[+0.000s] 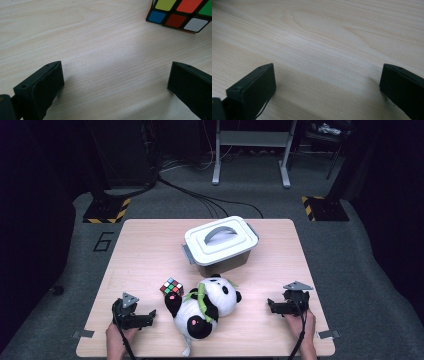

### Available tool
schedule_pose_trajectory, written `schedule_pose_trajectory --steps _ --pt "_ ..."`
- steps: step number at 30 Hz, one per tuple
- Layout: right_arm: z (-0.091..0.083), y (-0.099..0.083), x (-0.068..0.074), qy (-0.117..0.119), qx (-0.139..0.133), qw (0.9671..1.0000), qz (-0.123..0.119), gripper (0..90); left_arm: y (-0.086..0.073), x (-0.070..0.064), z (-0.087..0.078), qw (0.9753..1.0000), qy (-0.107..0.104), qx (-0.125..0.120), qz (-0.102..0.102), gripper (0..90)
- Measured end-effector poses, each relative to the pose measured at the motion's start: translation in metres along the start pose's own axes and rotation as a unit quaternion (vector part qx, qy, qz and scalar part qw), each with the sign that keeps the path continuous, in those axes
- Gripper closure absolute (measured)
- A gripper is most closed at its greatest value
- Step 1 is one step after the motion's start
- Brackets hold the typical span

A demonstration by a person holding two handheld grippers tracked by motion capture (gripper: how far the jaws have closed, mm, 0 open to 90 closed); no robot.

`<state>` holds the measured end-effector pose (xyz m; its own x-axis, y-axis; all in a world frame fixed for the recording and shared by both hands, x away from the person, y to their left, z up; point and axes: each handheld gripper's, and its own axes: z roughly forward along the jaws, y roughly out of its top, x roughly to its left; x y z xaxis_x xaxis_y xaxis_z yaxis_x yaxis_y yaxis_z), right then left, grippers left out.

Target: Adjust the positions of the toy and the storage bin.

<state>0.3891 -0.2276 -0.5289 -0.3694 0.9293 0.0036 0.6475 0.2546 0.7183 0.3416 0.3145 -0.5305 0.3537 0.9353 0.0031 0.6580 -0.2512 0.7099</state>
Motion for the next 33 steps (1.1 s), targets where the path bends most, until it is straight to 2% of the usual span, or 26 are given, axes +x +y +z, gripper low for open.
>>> schedule_pose_trajectory --steps 22,28,29,33 --pt "0.0 0.0 0.0 0.0 0.0 1.0 -0.001 0.0 0.004 0.0 0.0 0.9999 0.007 -0.009 -0.003 1.0" --pt "0.0 0.0 0.0 0.0 0.0 1.0 0.002 0.0 0.012 0.001 -0.006 0.9997 -0.005 -0.025 -0.001 0.1" --pt "0.0 0.0 0.0 0.0 0.0 1.0 0.0 0.0 0.016 0.001 -0.008 0.9993 -0.017 -0.032 0.002 0.1" --pt "0.0 0.0 0.0 0.0 0.0 1.0 0.0 0.0 0.025 -0.003 -0.007 0.9984 -0.035 -0.043 0.013 0.1"
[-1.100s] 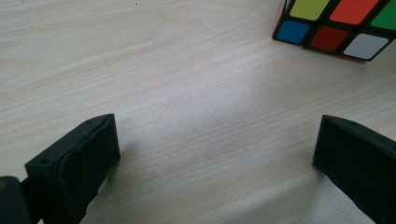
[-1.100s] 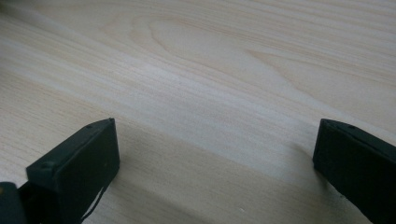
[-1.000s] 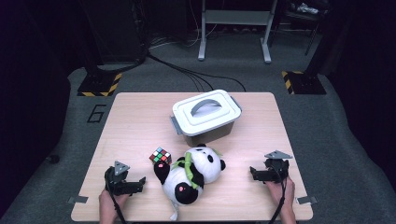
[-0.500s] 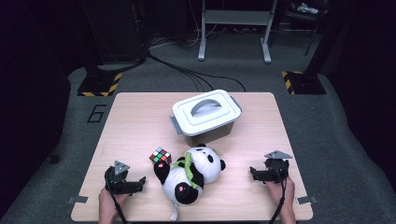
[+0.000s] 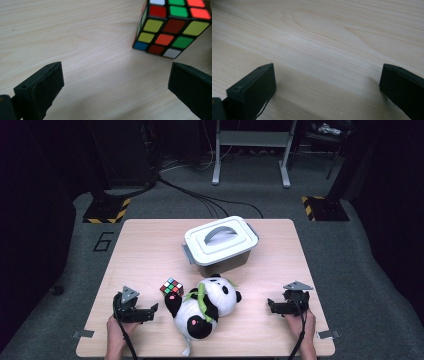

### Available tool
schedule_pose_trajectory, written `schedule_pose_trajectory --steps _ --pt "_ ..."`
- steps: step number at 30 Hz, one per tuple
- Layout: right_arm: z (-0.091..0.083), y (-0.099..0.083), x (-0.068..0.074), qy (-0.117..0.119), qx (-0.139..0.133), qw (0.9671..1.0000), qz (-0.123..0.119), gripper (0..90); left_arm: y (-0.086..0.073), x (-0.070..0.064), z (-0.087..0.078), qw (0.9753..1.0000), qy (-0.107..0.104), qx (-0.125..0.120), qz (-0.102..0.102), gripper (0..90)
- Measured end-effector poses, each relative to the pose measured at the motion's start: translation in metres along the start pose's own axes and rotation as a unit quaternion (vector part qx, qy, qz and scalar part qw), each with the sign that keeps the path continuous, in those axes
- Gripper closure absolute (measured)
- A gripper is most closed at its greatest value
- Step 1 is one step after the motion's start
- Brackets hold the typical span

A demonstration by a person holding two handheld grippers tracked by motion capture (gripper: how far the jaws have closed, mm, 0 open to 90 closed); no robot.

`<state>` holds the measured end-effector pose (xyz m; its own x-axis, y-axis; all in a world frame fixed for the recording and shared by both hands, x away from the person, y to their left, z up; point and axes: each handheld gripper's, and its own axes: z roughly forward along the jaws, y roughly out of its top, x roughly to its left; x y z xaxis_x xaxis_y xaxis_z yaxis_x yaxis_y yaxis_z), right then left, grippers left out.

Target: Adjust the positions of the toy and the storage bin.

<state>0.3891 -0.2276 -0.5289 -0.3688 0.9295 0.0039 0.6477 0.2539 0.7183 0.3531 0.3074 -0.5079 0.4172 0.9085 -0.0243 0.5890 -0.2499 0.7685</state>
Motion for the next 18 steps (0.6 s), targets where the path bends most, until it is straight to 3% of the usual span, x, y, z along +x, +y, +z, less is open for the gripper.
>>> schedule_pose_trajectory --steps 9,18 --pt "0.0 0.0 0.0 0.0 0.0 1.0 0.001 0.0 0.018 0.001 0.006 0.9991 -0.034 -0.023 0.001 0.1" --pt "0.0 0.0 0.0 0.0 -0.001 1.0 0.0 0.0 0.034 0.0 0.007 0.9973 -0.055 -0.048 -0.006 0.1"
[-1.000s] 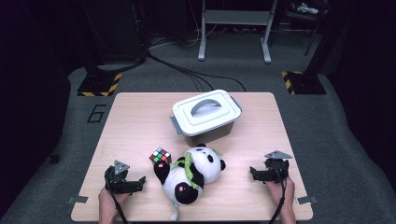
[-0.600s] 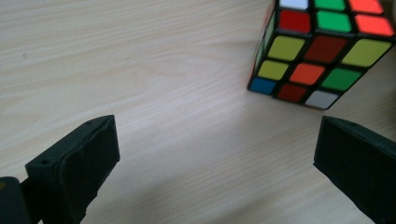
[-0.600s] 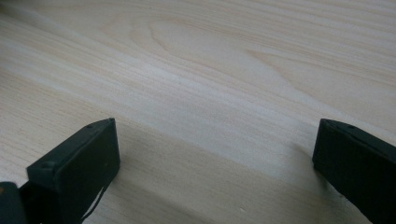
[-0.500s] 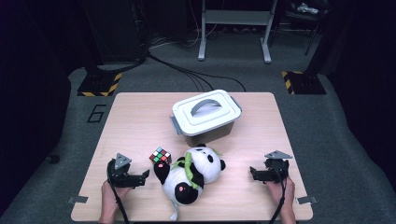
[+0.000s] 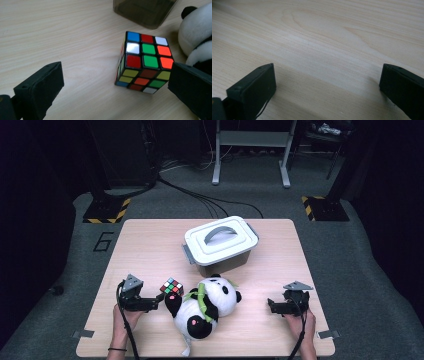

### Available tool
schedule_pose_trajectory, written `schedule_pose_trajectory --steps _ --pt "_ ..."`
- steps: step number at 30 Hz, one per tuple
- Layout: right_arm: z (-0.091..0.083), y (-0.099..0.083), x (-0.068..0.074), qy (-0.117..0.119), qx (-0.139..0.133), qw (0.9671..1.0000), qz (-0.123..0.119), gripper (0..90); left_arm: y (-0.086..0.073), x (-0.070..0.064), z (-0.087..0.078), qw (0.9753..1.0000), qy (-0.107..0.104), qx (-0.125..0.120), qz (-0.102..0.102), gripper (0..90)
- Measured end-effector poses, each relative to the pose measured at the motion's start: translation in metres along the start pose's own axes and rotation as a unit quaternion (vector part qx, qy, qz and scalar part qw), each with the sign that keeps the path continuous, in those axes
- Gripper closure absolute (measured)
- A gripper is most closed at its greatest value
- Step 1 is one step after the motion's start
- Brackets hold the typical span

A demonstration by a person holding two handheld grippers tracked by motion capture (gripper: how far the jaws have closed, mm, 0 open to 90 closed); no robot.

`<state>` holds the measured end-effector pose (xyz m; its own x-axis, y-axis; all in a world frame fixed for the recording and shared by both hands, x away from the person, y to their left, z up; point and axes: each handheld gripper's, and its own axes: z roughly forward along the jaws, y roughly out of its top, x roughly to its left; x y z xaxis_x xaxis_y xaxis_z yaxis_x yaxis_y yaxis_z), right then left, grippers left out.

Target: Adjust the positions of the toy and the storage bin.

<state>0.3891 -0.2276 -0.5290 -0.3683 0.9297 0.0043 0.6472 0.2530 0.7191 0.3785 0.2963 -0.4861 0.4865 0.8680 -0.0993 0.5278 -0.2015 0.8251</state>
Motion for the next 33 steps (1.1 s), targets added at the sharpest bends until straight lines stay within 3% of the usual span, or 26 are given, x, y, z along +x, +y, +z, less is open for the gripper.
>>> schedule_pose_trajectory --steps 14,21,24,25,28,33 --pt "0.0 0.0 0.0 0.0 0.0 1.0 0.0 0.0 0.011 -0.006 0.017 0.9989 -0.046 0.004 0.005 0.1" --pt "0.0 0.0 0.0 0.0 0.0 1.0 0.0 0.0 0.009 -0.005 0.022 0.9984 -0.055 0.009 -0.002 1.0" --pt "0.0 0.0 0.0 0.0 0.0 1.0 0.0 0.0 0.007 -0.005 0.023 0.9984 -0.056 0.01 -0.003 5.1" --pt "0.0 0.0 0.0 0.0 0.0 1.0 0.0 0.0 0.006 -0.004 0.024 0.9976 -0.067 0.012 -0.006 6.8" --pt "0.0 0.0 0.0 0.0 0.0 1.0 0.0 0.0 0.003 -0.004 0.024 0.9971 -0.075 0.005 -0.005 11.3" --pt "0.0 0.0 0.0 0.0 0.0 1.0 0.0 0.0 0.002 -0.002 0.022 0.9969 -0.078 -0.002 -0.004 17.4"
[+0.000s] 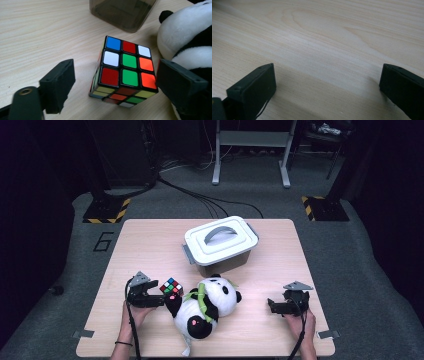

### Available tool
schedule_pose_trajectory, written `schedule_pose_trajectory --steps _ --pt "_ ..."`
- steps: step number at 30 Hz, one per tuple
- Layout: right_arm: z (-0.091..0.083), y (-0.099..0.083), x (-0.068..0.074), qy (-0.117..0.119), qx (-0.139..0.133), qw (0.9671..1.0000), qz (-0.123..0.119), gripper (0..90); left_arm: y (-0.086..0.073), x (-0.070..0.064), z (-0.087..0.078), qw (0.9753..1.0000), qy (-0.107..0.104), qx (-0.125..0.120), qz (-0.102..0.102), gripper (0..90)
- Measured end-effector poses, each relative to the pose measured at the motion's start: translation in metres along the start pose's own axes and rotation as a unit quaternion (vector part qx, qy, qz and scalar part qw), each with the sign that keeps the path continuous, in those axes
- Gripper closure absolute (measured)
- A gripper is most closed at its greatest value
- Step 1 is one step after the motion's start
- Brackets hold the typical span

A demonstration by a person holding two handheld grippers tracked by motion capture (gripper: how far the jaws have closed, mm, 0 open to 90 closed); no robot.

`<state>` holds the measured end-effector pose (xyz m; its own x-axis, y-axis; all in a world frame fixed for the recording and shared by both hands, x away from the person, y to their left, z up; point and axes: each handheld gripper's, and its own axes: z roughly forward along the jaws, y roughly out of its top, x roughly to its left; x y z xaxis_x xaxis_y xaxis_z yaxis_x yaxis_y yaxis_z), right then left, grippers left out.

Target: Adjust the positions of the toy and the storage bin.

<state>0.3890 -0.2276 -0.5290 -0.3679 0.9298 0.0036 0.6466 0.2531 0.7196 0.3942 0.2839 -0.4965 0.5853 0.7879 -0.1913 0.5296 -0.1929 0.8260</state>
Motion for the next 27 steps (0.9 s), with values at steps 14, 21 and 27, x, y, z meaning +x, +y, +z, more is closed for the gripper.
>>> schedule_pose_trajectory --steps 14,21,27 --pt "0.0 0.0 0.0 0.0 0.0 1.0 0.0 0.0 0.001 0.01 -0.005 1.0 0.009 -0.001 -0.001 19.4" --pt "0.0 0.0 0.0 0.0 0.0 1.0 0.0 0.0 0.001 0.007 0.001 0.9998 -0.002 0.01 0.016 20.1" --pt "0.0 0.0 0.0 0.0 0.0 1.0 0.0 0.0 -0.004 0.007 0.008 0.9994 -0.003 0.017 0.031 29.2"
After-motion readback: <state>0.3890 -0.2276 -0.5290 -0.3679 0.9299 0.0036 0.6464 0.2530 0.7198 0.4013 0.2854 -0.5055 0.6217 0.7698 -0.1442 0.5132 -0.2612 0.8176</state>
